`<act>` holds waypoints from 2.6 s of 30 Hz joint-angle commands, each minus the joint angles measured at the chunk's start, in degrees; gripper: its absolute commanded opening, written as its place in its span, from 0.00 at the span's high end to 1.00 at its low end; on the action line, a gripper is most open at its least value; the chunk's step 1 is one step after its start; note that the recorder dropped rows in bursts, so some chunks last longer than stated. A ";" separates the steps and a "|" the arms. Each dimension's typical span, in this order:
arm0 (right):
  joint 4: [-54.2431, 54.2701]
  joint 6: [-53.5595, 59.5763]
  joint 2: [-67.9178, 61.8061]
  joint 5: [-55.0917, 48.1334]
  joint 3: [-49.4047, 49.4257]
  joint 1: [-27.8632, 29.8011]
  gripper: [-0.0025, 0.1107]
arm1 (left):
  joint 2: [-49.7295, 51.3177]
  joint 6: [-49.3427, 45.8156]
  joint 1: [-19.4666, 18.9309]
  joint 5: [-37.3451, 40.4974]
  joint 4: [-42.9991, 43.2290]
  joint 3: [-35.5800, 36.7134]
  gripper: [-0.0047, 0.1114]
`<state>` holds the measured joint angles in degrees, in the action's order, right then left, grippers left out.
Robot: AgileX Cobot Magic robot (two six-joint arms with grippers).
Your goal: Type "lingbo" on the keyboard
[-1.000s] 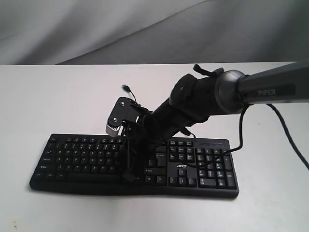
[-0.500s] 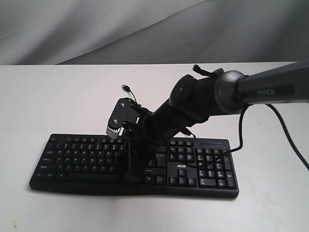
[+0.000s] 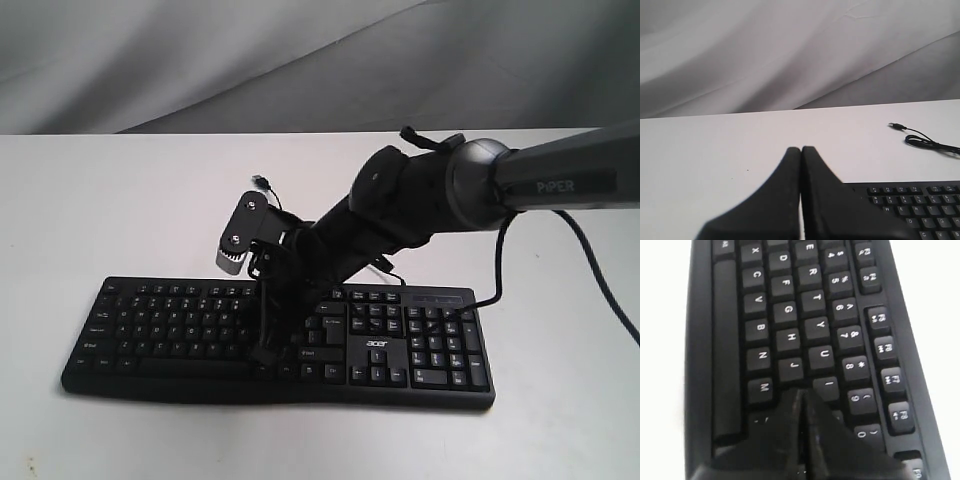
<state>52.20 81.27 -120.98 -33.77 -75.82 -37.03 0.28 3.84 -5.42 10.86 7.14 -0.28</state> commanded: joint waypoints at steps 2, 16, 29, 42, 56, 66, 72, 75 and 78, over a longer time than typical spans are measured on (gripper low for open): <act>2.22 0.23 -1.17 1.78 -2.65 -0.17 0.98 | -0.28 0.12 0.31 -0.35 0.01 0.28 0.96; 3.65 0.62 -4.31 0.39 -4.59 -0.39 0.98 | -0.28 0.12 0.31 -0.35 0.01 0.28 0.96; 3.50 0.75 -5.90 0.63 -4.59 -0.19 0.98 | -0.28 0.12 0.31 -0.35 0.01 0.28 0.96; 3.38 0.34 -2.27 -2.88 -4.59 -2.47 0.98 | -0.28 0.12 0.31 -0.35 0.01 0.28 0.96; 3.34 0.75 -3.58 -1.55 -4.59 -4.69 0.98 | -0.28 0.12 0.31 -0.35 0.01 0.28 0.96; 3.74 0.98 -4.30 -0.95 -4.59 -4.69 0.98 | -0.28 0.12 0.31 -0.35 0.01 0.28 0.96; 3.74 0.98 -4.90 -0.16 -4.59 -4.69 0.98 | -0.28 0.12 0.31 -0.35 0.01 0.28 0.96; 3.73 0.98 -5.53 0.07 -4.59 -4.69 0.98 | -0.28 0.12 0.31 -0.35 0.01 0.28 0.96; 3.74 0.98 -5.80 0.07 -4.59 -4.69 0.98 | -0.28 0.12 0.31 -0.35 0.01 0.28 0.96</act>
<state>55.90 81.61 -126.30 -33.95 -80.37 -41.60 0.28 3.84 -5.42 10.86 7.14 -0.28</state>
